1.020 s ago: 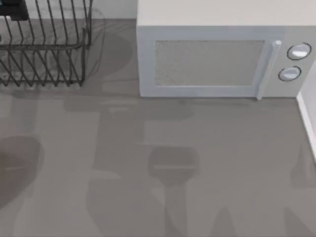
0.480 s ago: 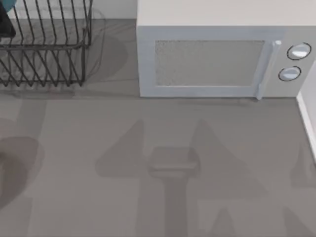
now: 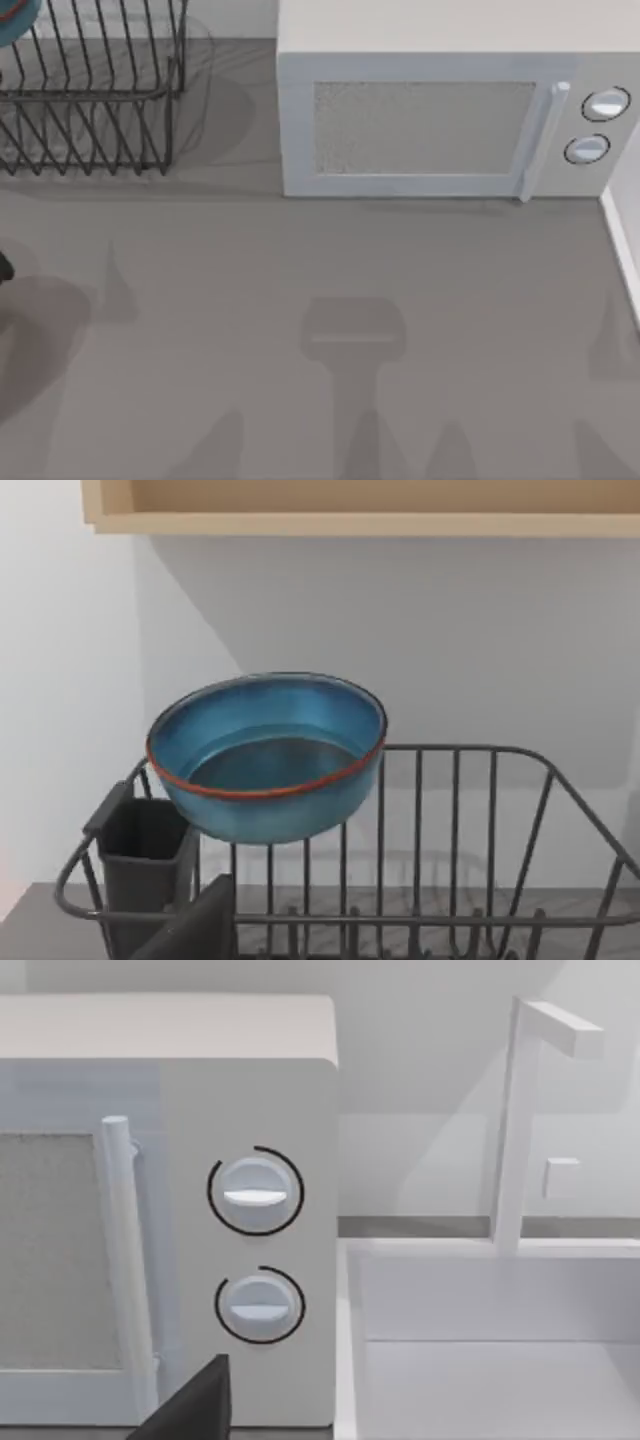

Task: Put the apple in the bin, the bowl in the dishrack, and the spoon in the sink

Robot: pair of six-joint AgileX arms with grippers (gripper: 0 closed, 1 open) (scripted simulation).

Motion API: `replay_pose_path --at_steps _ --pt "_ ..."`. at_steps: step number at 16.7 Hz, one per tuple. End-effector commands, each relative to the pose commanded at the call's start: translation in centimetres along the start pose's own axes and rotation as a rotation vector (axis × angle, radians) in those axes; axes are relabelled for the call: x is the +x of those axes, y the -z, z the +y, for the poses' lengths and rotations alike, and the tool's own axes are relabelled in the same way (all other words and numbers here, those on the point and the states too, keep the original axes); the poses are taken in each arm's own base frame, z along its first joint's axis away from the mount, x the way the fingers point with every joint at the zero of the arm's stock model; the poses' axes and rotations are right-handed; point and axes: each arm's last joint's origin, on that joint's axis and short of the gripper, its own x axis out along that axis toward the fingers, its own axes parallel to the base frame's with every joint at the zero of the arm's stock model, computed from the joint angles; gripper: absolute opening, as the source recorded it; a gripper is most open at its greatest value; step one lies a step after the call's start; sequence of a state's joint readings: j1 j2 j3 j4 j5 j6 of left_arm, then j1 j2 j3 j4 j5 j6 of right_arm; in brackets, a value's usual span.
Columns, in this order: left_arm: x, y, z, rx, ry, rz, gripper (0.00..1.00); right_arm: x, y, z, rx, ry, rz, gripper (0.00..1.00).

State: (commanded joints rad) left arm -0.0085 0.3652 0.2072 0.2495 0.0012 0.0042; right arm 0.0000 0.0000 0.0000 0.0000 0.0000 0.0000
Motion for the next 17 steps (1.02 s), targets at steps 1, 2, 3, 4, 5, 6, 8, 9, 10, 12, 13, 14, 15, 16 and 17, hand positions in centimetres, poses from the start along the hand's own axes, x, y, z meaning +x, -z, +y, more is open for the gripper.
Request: replay_pose_path --at_steps 1,2,3,4,5,6,8,9,10,12,13,14,15,16,17 --pt "-0.9 1.1 0.0 0.002 -0.001 0.009 1.00 0.0 0.0 0.0 0.000 0.000 0.000 1.00" --pt "-1.6 2.2 0.0 0.003 -0.003 0.023 1.00 0.0 0.0 0.0 0.000 0.000 0.000 1.00" --pt "-2.1 3.2 0.0 0.003 -0.004 0.037 1.00 0.0 0.0 0.0 0.000 0.000 0.000 1.00" --pt "-2.4 4.2 0.0 0.004 -0.006 0.052 1.00 0.0 0.0 0.0 0.000 0.000 0.000 1.00" --pt "-2.6 4.9 0.0 0.004 -0.007 0.066 1.00 0.0 0.0 0.0 0.000 0.000 0.000 1.00" --pt "-2.8 5.6 0.1 0.003 -0.007 0.078 1.00 0.0 0.0 0.0 0.000 0.000 0.000 1.00" --pt "-2.9 6.1 0.1 0.003 -0.008 0.091 1.00 0.0 0.0 0.0 0.000 0.000 0.000 1.00" --pt "-2.9 6.1 0.1 0.003 -0.008 0.091 1.00 0.0 0.0 0.0 0.000 0.000 0.000 1.00" --pt "-2.9 6.1 0.1 0.003 -0.008 0.091 1.00 0.0 0.0 0.0 0.000 0.000 0.000 1.00" --pt "-2.9 6.1 0.1 0.003 -0.008 0.091 1.00 0.0 0.0 0.0 0.000 0.000 0.000 1.00" --pt "-2.9 6.1 0.1 0.003 -0.008 0.091 1.00 0.0 0.0 0.0 0.000 0.000 0.000 1.00" --pt "-2.9 6.1 0.1 0.003 -0.008 0.091 1.00 0.0 0.0 0.0 -0.009 -0.005 0.014 1.00" --pt "-2.9 6.1 0.1 0.003 -0.008 0.091 1.00 0.1 0.0 0.0 -0.028 -0.012 0.041 1.00" --pt "-2.9 6.1 0.1 0.003 -0.008 0.091 1.00 0.2 0.0 0.0 -0.056 -0.019 0.081 1.00" --pt "-2.9 6.1 0.1 0.003 -0.008 0.091 1.00 0.3 0.0 0.0 -0.094 -0.025 0.133 1.00"
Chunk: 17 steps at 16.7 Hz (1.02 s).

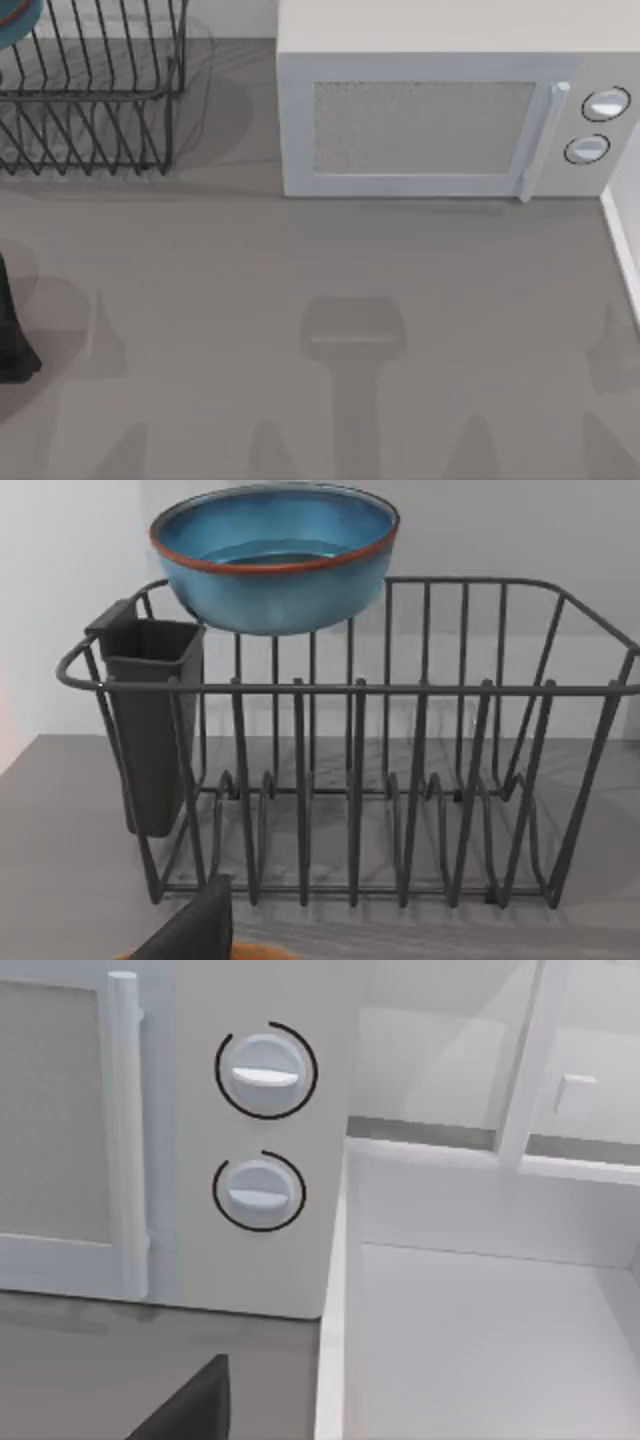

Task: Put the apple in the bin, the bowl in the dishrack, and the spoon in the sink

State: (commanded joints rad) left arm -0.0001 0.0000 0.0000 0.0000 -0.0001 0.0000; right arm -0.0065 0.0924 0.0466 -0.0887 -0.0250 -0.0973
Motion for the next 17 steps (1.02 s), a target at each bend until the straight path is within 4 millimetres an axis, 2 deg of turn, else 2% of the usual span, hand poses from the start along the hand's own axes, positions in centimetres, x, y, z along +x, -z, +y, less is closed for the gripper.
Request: replay_pose_path --at_steps 4,9,14,17 --pt "0.0 0.0 0.0 0.000 0.000 0.000 1.00 0.7 -0.7 -0.6 -0.242 -0.016 0.265 1.00" --pt "0.0 0.0 0.0 0.000 0.000 0.000 1.00 1.9 -3.0 -2.5 -0.658 -0.063 0.524 1.00" --pt "0.0 0.0 0.0 0.000 0.000 0.000 1.00 3.5 -5.4 -3.8 -0.937 -0.228 0.674 1.00" --pt "0.0 0.0 0.0 0.000 0.000 0.000 1.00 4.8 -6.4 -4.7 -1.108 -0.390 0.751 1.00"
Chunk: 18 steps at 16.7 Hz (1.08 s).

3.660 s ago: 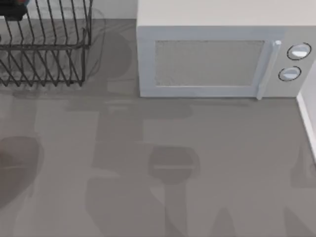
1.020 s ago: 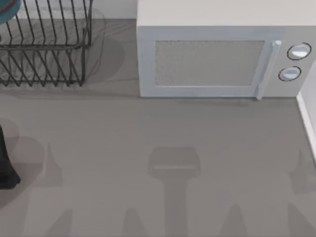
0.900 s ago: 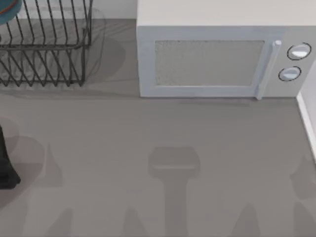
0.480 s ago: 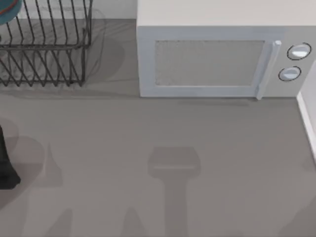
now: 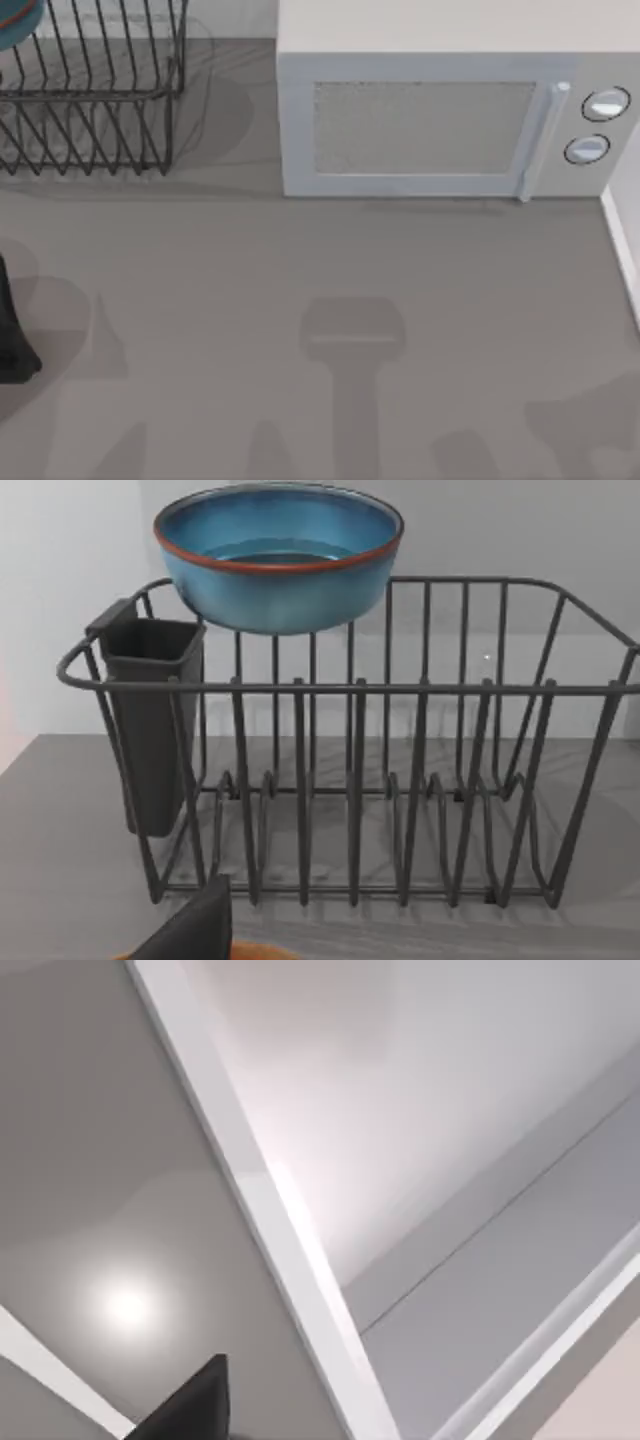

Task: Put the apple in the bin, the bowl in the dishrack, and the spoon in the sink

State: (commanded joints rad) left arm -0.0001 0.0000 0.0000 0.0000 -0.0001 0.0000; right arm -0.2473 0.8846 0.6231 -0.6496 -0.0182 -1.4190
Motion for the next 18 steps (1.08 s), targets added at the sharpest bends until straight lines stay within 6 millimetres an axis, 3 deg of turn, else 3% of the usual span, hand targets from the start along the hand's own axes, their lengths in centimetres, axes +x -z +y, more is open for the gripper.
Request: replay_pose_path --at_steps 9,12,18 --pt "0.0 0.0 0.0 0.000 0.000 0.000 1.00 5.1 2.9 -2.0 -0.507 -0.626 -0.076 1.00" --pt "0.0 0.0 0.0 0.000 0.000 0.000 1.00 5.5 3.0 -3.1 -0.582 -0.667 -0.091 1.00" --pt "0.0 0.0 0.0 0.000 0.000 0.000 1.00 5.5 2.9 -3.1 -0.591 -0.667 -0.092 1.00"
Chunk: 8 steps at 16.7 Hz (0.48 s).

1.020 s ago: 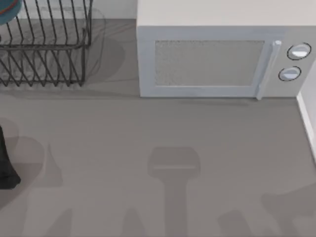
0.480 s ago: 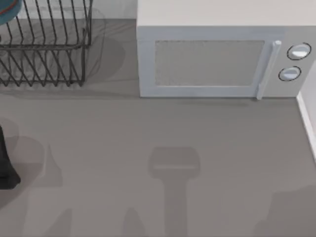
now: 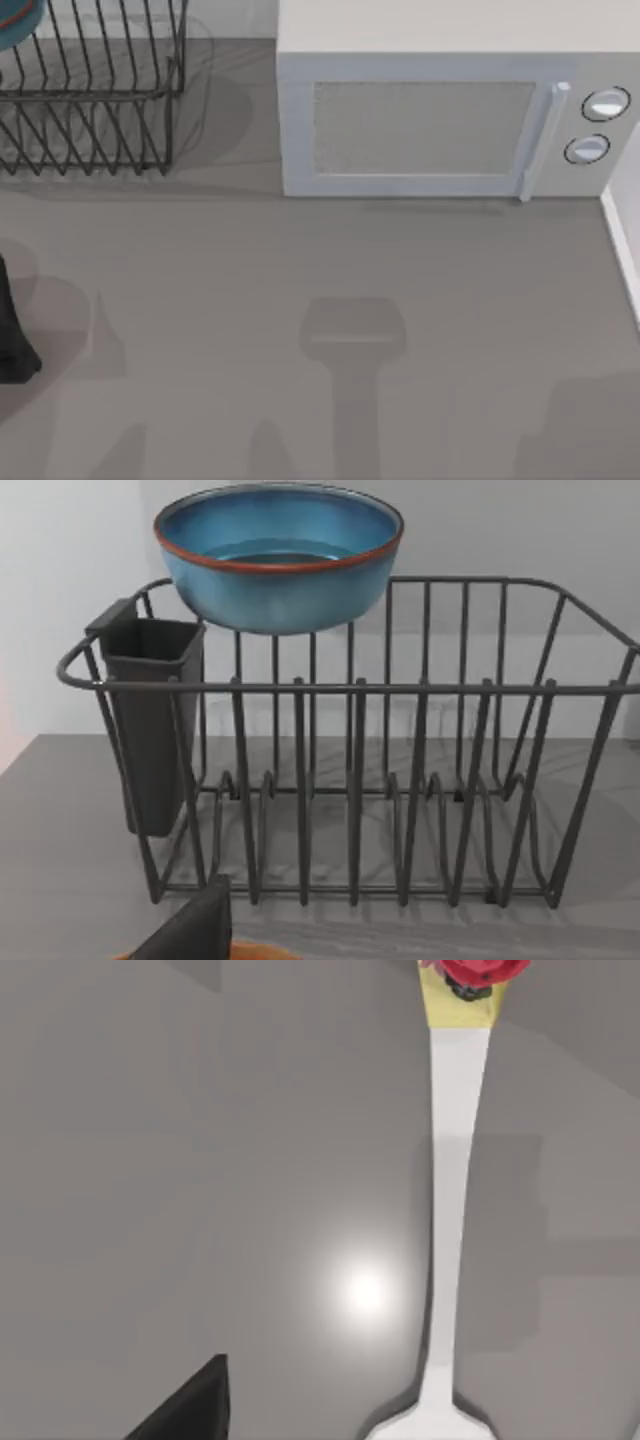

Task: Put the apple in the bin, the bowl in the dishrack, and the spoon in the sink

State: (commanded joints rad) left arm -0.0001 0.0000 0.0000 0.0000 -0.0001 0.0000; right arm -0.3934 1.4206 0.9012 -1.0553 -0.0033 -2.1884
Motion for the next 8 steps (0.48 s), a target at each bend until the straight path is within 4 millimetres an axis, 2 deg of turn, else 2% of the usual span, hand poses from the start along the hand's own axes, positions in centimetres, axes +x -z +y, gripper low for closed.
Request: replay_pose_path --at_steps 3,8 --pt "0.0 0.0 0.0 0.000 0.000 0.000 1.00 1.7 0.2 -0.2 0.002 -0.008 -0.004 1.00" --pt "0.0 0.0 0.0 0.000 0.000 0.000 1.00 7.2 0.4 -0.5 0.002 0.009 0.008 1.00"
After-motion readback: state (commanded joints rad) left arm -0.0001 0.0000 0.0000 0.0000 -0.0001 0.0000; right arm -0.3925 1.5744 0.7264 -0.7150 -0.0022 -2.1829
